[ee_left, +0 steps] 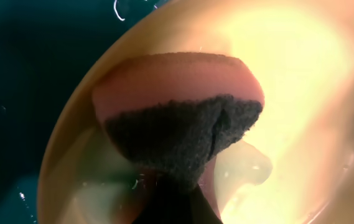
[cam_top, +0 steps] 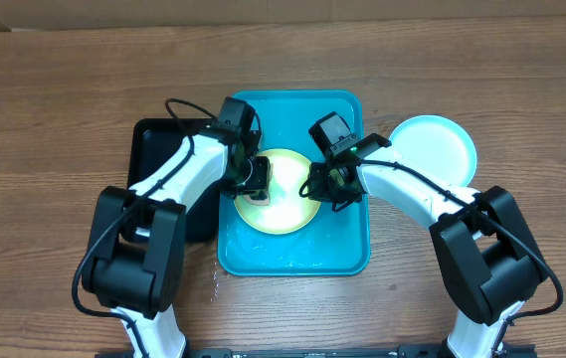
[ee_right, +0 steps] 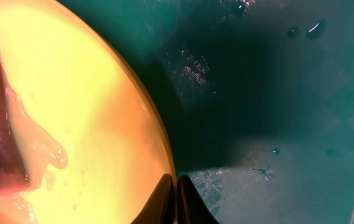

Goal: Clean dirty plates on tray and stack at the side
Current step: 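Continue scrubbing the yellow plate while the right gripper holds its rim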

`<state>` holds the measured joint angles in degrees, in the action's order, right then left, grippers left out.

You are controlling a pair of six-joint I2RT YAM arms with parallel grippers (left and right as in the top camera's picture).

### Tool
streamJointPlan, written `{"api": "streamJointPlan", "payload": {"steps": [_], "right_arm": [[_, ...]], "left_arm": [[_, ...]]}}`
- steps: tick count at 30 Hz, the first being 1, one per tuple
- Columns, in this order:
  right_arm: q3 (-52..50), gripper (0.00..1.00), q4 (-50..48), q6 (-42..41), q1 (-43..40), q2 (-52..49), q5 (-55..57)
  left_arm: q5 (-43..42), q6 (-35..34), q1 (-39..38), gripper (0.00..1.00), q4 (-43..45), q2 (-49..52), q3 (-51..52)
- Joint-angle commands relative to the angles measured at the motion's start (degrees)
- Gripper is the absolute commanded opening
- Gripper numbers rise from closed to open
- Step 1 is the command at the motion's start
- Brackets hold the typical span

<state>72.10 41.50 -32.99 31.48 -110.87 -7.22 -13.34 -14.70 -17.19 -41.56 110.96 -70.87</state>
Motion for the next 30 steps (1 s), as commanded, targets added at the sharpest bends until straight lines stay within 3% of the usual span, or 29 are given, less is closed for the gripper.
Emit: {"api": "streamJointPlan", "payload": {"steps": [1, 6, 11, 21, 30], "right_arm": [[0.6, 0.04, -0.3, 0.0, 0.0, -0.4, 0.5], [0.6, 0.04, -0.3, 0.0, 0.0, -0.4, 0.5], [0.6, 0.04, -0.3, 0.0, 0.0, -0.4, 0.4], [0.6, 0.04, -0.3, 0.0, 0.0, -0.4, 0.4], [0.6, 0.04, -0.3, 0.0, 0.0, -0.4, 0.5]], "left_arm": [[-8.6, 0.0, -0.5, 0.04, 1.2, 1.2, 2.9], [-20.9, 1.0, -0.5, 0.04, 5.5, 1.2, 2.7], [-21.8, 1.0, 0.2, 0.04, 3.5, 1.0, -1.8], [-5.1, 1.8, 0.5, 0.04, -12.8, -4.0, -13.3], [3.7, 1.4, 0.2, 0.04, -13.7, -2.4, -8.5]]}}
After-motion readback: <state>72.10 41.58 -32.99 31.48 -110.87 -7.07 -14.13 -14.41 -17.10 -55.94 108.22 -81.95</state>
